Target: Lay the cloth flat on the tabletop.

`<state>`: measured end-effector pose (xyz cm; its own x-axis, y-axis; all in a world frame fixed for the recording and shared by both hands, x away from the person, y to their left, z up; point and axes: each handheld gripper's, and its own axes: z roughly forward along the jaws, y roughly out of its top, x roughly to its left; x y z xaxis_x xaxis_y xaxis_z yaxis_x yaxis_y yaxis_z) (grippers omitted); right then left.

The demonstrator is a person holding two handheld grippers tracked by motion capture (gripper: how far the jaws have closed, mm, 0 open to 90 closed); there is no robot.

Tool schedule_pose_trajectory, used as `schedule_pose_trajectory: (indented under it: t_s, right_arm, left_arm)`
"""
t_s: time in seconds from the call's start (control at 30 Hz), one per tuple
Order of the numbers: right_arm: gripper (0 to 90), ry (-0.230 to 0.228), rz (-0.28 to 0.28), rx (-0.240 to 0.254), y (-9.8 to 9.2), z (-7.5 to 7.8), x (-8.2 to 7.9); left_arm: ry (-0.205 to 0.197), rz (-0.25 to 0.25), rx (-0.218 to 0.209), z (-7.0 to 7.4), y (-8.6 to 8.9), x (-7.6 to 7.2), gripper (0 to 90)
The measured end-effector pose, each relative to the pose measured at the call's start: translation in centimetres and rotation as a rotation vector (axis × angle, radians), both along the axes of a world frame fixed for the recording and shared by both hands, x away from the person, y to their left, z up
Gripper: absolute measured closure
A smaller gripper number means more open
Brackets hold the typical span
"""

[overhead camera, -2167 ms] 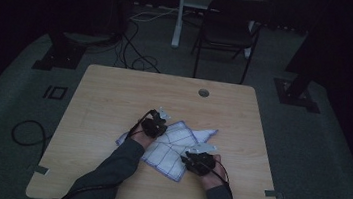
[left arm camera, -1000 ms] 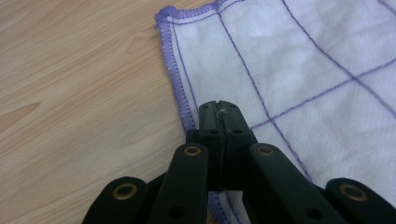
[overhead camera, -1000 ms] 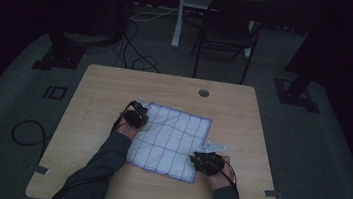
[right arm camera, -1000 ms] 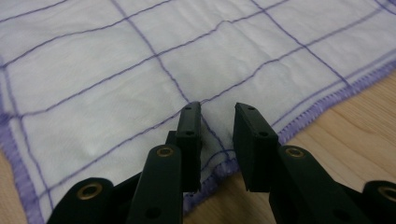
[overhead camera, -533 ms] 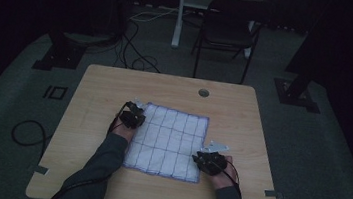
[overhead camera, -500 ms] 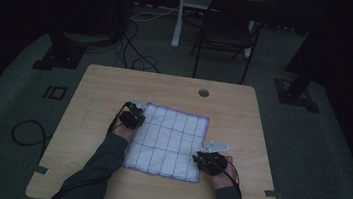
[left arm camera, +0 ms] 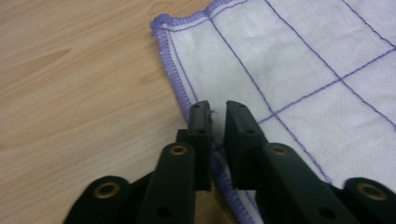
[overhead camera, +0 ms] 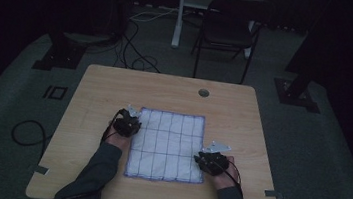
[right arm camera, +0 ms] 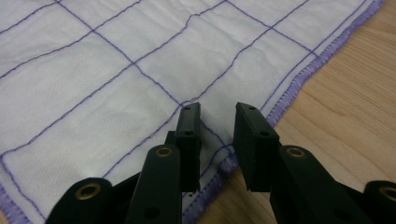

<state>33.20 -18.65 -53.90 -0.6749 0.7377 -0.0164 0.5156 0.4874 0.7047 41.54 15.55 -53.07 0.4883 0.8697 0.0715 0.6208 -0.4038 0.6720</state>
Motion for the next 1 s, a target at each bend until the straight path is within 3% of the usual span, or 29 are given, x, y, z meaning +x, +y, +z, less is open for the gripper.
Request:
schedule_pose_trajectory:
  t_s: [0.2,0.5,1.0]
  right_arm:
    - [69.0,0.002,0.011,0.012,-0.2,-0.1,0.0]
    - [66.5,0.006,0.016,0.015,-0.2,-0.1,-0.2]
    - [62.7,0.011,0.019,0.033,-0.3,-0.1,-0.3]
  left_arm:
    - [-0.025,-0.001,-0.071,0.8,0.9,-2.6,65.6]
    - [-0.026,0.003,-0.116,1.0,1.5,-4.8,61.1]
    - [-0.059,-0.035,-0.112,0.8,0.6,-7.2,57.5]
